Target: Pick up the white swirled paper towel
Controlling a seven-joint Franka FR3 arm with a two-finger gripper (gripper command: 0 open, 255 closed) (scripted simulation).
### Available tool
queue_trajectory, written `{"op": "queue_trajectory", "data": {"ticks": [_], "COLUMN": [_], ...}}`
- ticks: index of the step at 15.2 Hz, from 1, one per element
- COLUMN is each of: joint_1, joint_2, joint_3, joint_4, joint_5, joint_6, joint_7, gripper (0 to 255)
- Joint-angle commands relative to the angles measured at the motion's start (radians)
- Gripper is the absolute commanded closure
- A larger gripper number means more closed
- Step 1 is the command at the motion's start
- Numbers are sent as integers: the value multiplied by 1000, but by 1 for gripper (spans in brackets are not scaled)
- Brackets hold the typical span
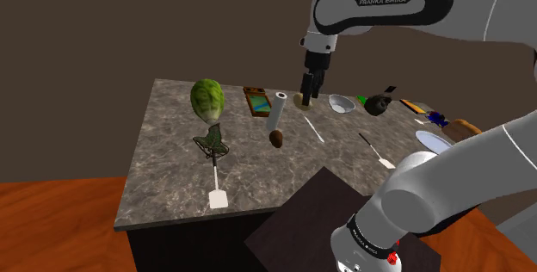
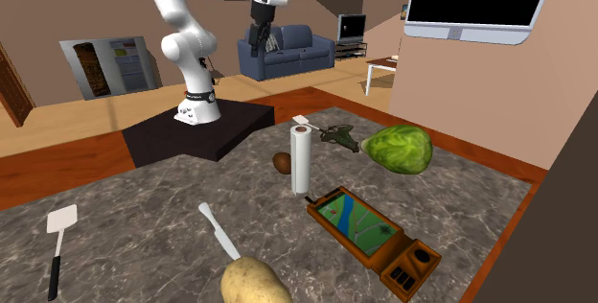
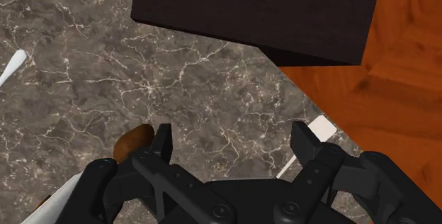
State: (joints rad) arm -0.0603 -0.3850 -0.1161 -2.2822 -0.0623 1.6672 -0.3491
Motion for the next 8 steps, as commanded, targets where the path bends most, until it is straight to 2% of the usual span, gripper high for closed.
{"op": "queue_trajectory", "data": {"ticks": [1,8], "joint_1": [-7,-33], "joint_2": [64,325], "joint_3": [-23,-86], "joint_4": [35,210], "joint_5": [-13,-23], "joint_6": [25,97], "joint_7": [-45,-197], "gripper": [0,0]}}
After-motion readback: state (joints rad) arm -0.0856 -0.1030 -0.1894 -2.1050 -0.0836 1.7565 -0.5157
